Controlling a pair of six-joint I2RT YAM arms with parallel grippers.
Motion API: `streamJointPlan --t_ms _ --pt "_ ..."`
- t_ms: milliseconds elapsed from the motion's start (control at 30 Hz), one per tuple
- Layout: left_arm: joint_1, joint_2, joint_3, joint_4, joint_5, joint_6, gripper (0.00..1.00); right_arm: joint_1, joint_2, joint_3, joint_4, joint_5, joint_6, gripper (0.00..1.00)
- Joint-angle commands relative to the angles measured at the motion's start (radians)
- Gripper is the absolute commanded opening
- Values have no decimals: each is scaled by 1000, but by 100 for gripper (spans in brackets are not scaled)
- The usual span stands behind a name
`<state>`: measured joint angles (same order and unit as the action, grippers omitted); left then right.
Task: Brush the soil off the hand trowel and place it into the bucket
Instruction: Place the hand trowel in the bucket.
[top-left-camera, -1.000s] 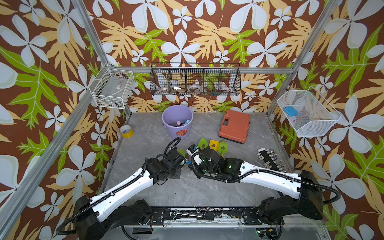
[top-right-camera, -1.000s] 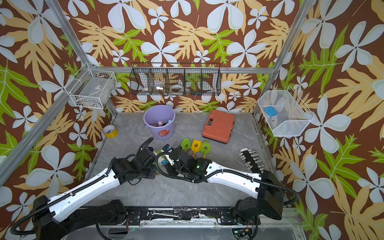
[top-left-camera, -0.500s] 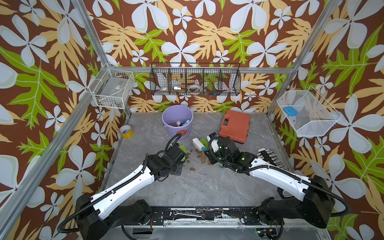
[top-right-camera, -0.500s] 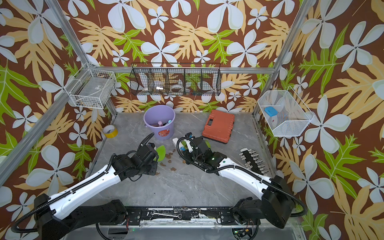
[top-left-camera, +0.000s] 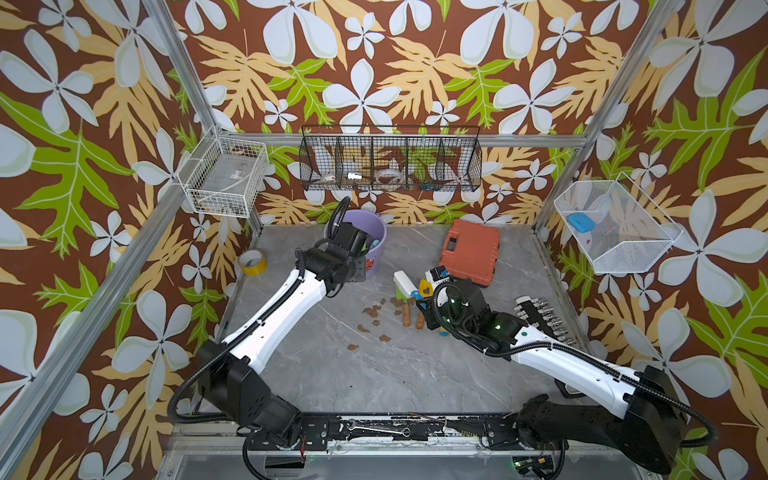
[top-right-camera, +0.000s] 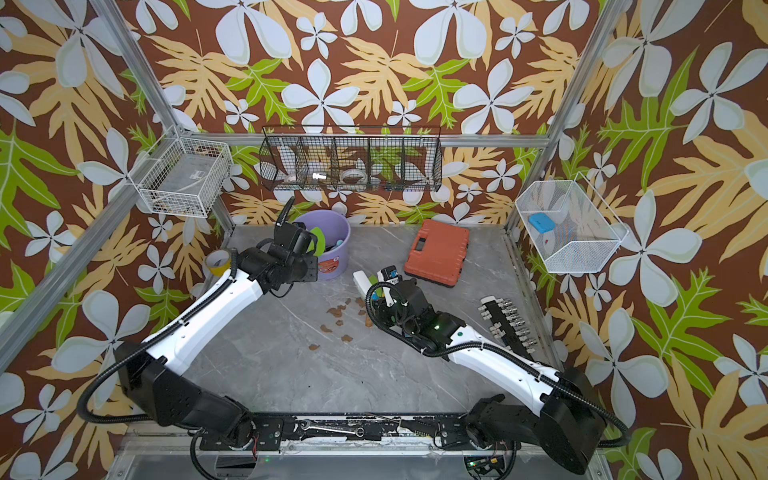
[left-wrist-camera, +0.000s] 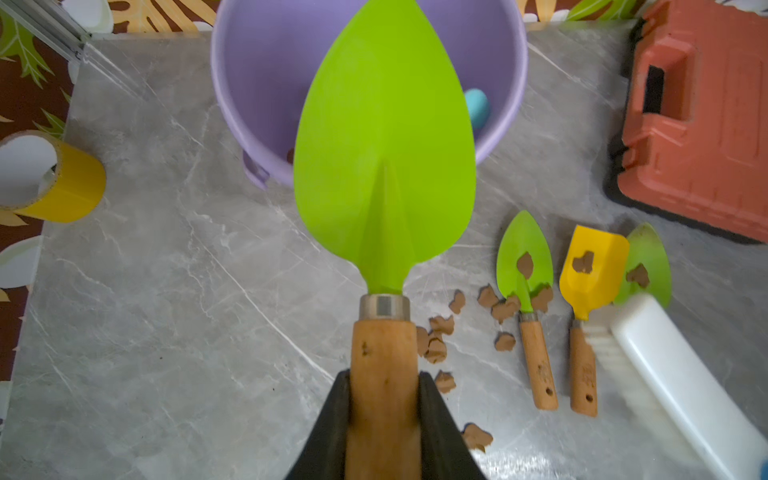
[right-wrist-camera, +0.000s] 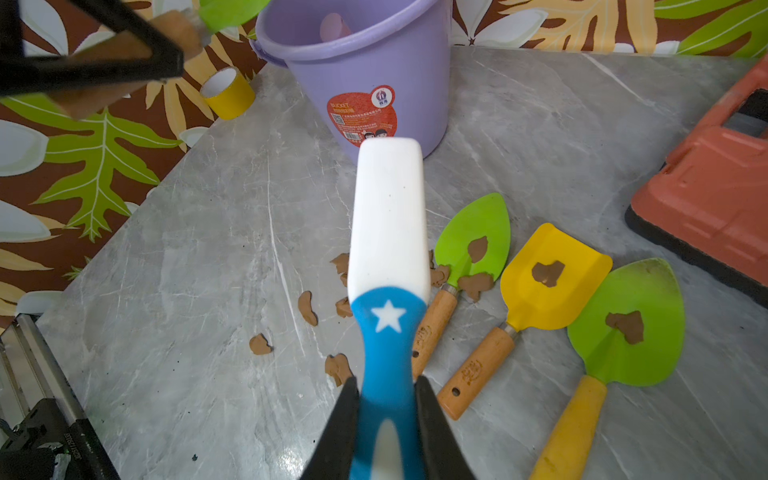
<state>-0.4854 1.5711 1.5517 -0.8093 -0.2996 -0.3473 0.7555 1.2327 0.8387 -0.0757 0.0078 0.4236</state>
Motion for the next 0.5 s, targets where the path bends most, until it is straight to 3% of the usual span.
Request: streamJointPlan --t_ms 0,267,367,467 --pt "38 70 80 10 -31 35 0 -2 -13 -9 48 4 10 0" --pt "124 253 268 -10 12 44 2 -5 -32 -22 45 6 -4 0" --pt "134 311 351 -33 25 47 36 -7 -33 -22 45 4 -6 0" --pt "133 356 420 -61 23 51 50 -7 -39 -28 50 6 -4 0"
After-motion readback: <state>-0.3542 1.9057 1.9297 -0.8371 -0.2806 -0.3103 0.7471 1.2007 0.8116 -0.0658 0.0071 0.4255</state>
